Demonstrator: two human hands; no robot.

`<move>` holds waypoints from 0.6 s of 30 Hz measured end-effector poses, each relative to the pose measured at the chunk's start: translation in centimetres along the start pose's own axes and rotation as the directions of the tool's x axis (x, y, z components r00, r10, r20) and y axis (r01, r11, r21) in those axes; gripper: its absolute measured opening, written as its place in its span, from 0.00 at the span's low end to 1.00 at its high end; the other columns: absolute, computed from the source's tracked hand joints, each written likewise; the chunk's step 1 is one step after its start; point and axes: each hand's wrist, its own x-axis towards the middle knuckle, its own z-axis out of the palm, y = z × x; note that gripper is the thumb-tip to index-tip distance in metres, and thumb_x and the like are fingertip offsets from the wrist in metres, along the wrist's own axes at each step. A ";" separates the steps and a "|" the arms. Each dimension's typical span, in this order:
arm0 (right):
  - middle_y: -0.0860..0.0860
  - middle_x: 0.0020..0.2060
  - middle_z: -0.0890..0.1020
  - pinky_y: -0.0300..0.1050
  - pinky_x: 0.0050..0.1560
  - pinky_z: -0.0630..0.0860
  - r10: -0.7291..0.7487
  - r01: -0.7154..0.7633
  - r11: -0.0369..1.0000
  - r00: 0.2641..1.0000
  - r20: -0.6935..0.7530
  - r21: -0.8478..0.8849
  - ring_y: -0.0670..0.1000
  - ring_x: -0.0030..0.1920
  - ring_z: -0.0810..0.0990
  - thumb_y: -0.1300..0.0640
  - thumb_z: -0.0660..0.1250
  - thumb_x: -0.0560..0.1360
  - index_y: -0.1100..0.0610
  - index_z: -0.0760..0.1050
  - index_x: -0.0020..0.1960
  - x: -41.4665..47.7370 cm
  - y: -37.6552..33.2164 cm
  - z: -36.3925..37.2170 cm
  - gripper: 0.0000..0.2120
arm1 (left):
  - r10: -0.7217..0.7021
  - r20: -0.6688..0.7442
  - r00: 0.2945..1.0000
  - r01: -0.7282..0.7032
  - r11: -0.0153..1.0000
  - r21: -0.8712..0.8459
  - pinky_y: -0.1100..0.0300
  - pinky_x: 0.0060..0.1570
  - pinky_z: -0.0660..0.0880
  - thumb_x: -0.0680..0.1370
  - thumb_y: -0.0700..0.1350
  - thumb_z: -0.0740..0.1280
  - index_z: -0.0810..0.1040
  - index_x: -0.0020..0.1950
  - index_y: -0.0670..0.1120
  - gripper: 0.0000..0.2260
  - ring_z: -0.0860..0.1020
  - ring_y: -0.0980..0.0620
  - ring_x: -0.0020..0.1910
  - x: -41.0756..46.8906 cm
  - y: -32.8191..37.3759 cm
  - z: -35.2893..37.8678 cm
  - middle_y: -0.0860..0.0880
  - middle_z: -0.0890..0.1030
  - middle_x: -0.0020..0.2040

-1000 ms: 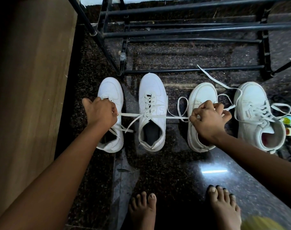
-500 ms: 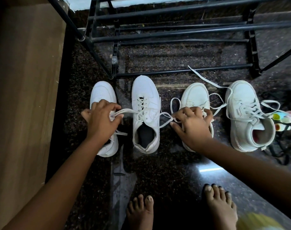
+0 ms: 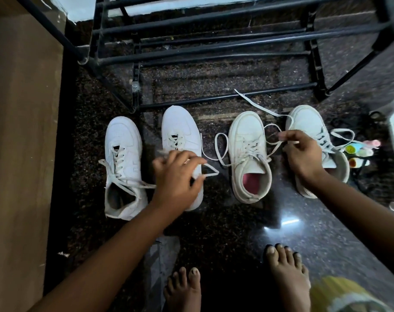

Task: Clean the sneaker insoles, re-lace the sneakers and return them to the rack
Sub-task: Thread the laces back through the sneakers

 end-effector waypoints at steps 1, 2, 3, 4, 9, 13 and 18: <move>0.50 0.45 0.81 0.27 0.29 0.67 0.020 -0.020 1.000 0.999 0.036 0.017 0.37 0.28 0.74 0.71 0.58 0.73 0.56 0.78 0.55 0.1 0.6 -0.3 0.17 | 0.040 0.038 0.998 -0.040 0.999 -0.002 0.56 0.46 0.54 0.71 0.51 0.63 0.78 0.55 0.53 0.14 0.71 0.52 0.54 0.2 1.0 0.5 0.56 0.78 0.53; 0.49 0.46 0.81 0.30 0.32 0.70 0.016 -0.018 1.000 0.997 0.078 0.018 0.38 0.31 0.75 0.72 0.59 0.72 0.55 0.77 0.55 0.1 1.1 -0.7 0.18 | 0.065 0.081 0.995 -0.065 0.998 -0.002 0.56 0.46 0.54 0.72 0.51 0.63 0.77 0.58 0.53 0.15 0.73 0.51 0.54 0.5 2.0 1.0 0.55 0.79 0.54; 0.48 0.48 0.82 0.34 0.37 0.73 0.011 -0.012 1.000 0.993 0.117 0.009 0.40 0.35 0.76 0.72 0.60 0.72 0.53 0.77 0.54 0.1 1.8 -0.8 0.19 | 0.068 0.127 0.990 -0.068 0.998 -0.002 0.56 0.46 0.54 0.73 0.49 0.62 0.75 0.61 0.52 0.17 0.73 0.50 0.56 0.8 2.8 1.5 0.55 0.78 0.57; 0.46 0.49 0.81 0.38 0.42 0.75 0.002 -0.002 1.000 0.987 0.161 -0.002 0.42 0.38 0.77 0.72 0.62 0.72 0.50 0.77 0.53 0.0 2.1 -1.1 0.20 | 0.049 0.172 0.984 -0.049 0.999 -0.006 0.56 0.47 0.53 0.74 0.47 0.62 0.71 0.66 0.51 0.19 0.72 0.50 0.58 1.2 3.6 2.0 0.53 0.77 0.60; 0.49 0.45 0.81 0.26 0.41 0.70 -0.078 0.113 0.992 0.913 0.400 -0.064 0.33 0.34 0.76 0.76 0.62 0.72 0.56 0.73 0.58 -1.3 1.9 -0.9 0.21 | -0.138 0.378 0.916 0.170 0.984 -0.053 0.52 0.55 0.59 0.77 0.40 0.59 0.57 0.74 0.49 0.26 0.69 0.46 0.63 3.7 5.8 4.8 0.47 0.74 0.63; 0.49 0.43 0.79 0.22 0.37 0.68 -0.196 0.257 0.959 0.908 0.371 -0.122 0.30 0.34 0.76 0.73 0.65 0.73 0.59 0.74 0.58 -1.7 1.6 -0.8 0.17 | -0.152 0.467 0.871 0.203 0.977 -0.060 0.49 0.60 0.60 0.78 0.43 0.58 0.57 0.73 0.49 0.24 0.69 0.44 0.66 4.5 6.2 6.0 0.46 0.73 0.66; 0.42 0.37 0.76 0.29 0.37 0.68 -0.227 0.321 0.923 0.899 0.375 -0.211 0.37 0.34 0.75 0.66 0.68 0.73 0.53 0.75 0.47 -1.7 2.3 -0.8 0.09 | -0.206 0.447 0.871 0.210 0.977 0.043 0.49 0.57 0.61 0.79 0.44 0.58 0.63 0.69 0.49 0.18 0.72 0.43 0.61 4.8 6.8 6.0 0.45 0.77 0.58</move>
